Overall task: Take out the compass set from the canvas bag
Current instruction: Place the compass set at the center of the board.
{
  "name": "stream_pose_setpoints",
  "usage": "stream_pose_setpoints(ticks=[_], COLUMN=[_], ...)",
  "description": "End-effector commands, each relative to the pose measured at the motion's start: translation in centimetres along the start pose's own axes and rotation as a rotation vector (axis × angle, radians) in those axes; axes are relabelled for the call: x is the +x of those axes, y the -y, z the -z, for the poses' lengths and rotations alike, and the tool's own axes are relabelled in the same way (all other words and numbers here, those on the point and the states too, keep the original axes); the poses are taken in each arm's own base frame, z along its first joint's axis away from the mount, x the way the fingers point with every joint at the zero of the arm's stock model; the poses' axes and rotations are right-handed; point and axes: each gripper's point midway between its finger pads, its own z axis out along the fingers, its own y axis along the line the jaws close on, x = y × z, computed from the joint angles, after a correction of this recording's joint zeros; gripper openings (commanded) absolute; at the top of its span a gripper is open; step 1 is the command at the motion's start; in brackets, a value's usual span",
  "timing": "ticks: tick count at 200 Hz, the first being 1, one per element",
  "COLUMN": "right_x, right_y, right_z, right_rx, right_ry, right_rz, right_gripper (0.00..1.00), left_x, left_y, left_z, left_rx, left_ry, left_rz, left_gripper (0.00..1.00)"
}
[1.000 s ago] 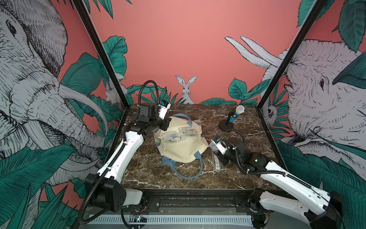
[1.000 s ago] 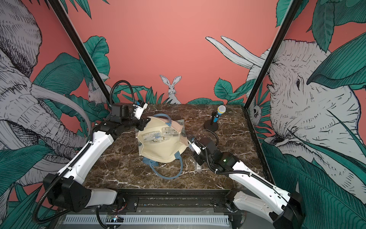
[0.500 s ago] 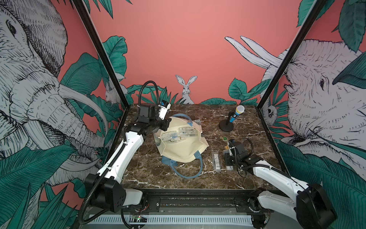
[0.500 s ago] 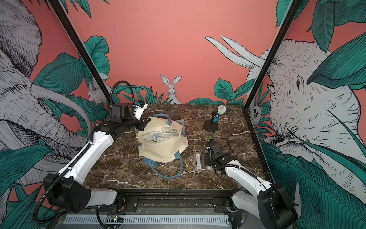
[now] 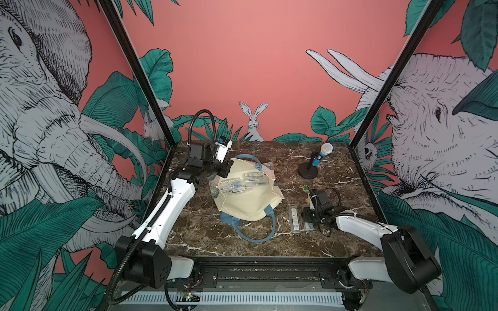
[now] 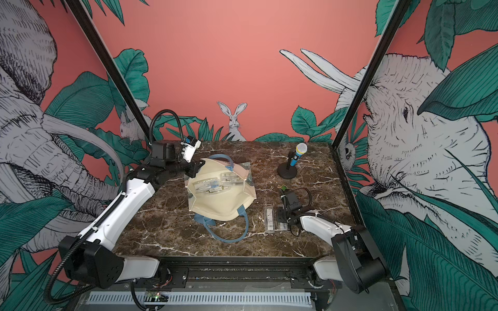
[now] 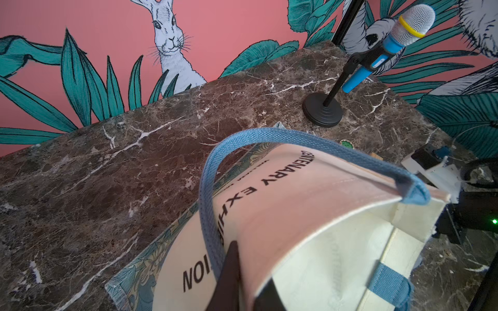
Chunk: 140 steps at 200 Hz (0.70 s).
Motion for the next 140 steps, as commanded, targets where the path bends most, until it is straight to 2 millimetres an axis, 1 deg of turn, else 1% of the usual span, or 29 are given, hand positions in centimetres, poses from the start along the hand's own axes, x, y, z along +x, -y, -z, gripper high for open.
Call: stream_pose_setpoints(ticks=[1,23,69,102,122,140], right_x=[-0.5,-0.3,-0.3,-0.5,-1.5,-2.9], right_y=[0.2,0.3,0.7,0.7,0.3,-0.4], right_z=[-0.2,-0.3,0.1,0.6,1.9,4.1], right_rx=[0.01,0.013,0.031,0.036,0.027,0.002], right_ry=[0.016,0.009,0.014,0.023,0.039,0.078], right_rz=[0.002,0.005,0.004,0.009,0.022,0.051], right_gripper=[0.46,0.49,0.57,0.59,0.59,0.6], left_x=[-3.1,-3.1,-3.2,-3.1,-3.3,-3.3], left_y=[1.4,1.4,1.4,1.4,1.4,1.5], left_z=[2.1,2.0,2.1,2.1,2.2,2.4], left_rx=[0.035,0.038,0.037,0.037,0.038,0.035], left_ry=[0.124,0.123,0.126,0.125,0.128,0.129], left_rz=[-0.038,-0.036,-0.037,-0.038,-0.039,-0.043], left_gripper=[0.0,0.0,0.0,0.0,0.0,0.0])
